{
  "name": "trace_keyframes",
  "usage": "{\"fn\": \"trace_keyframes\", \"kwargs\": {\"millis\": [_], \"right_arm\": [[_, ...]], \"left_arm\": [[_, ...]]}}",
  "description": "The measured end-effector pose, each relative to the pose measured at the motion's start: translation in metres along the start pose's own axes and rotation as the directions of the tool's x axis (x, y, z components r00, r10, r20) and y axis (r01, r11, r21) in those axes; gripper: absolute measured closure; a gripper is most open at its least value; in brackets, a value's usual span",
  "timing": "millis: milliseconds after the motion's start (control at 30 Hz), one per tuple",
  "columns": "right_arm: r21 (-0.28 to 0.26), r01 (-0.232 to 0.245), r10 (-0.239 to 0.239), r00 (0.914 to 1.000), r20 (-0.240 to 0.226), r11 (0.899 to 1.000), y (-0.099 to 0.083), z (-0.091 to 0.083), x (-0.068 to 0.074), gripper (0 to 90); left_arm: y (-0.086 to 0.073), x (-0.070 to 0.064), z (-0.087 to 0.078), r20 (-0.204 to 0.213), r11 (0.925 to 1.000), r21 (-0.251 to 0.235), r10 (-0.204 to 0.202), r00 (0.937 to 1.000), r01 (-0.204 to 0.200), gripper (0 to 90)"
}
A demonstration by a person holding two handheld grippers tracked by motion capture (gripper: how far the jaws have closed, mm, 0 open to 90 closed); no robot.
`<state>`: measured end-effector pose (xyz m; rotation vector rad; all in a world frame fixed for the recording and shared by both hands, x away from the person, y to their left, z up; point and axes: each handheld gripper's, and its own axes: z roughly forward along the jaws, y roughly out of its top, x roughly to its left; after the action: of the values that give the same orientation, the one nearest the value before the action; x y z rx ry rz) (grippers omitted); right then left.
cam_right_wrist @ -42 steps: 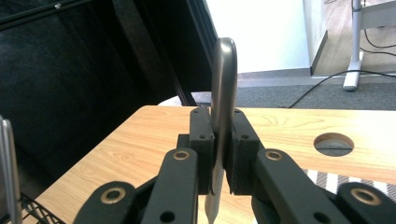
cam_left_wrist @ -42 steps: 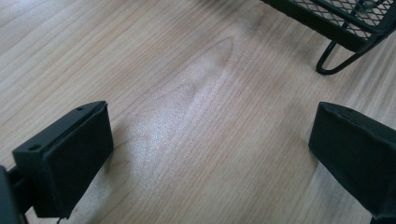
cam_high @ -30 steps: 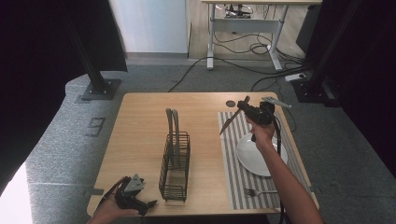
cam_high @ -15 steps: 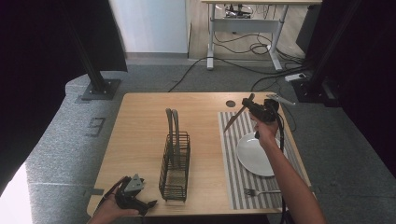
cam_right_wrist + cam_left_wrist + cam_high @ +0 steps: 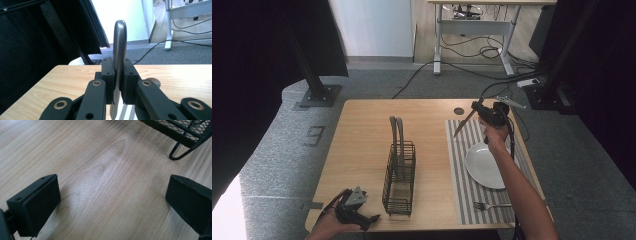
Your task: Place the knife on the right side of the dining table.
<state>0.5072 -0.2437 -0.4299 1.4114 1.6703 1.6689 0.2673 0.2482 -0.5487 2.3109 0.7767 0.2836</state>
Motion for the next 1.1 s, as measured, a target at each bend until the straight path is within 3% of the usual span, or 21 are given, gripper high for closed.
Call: {"fn": "trace_keyframes", "kwargs": {"millis": [500, 1100], "right_arm": [[-0.012, 0.007, -0.006, 0.999, 0.044, 1.0, -0.002, 0.016, -0.011, 82.5], [-0.009, -0.01, 0.011, 0.9963, 0.085, 1.0, -0.003, 0.012, -0.026, 82.1]], "left_arm": [[0.0, 0.0, 0.0, 0.0, 1.0, 0.0, 0.0, 1.0, 0.0, 0.0], [0.0, 0.0, 0.0, 0.0, 1.0, 0.0, 0.0, 1.0, 0.0, 0.0]]}}
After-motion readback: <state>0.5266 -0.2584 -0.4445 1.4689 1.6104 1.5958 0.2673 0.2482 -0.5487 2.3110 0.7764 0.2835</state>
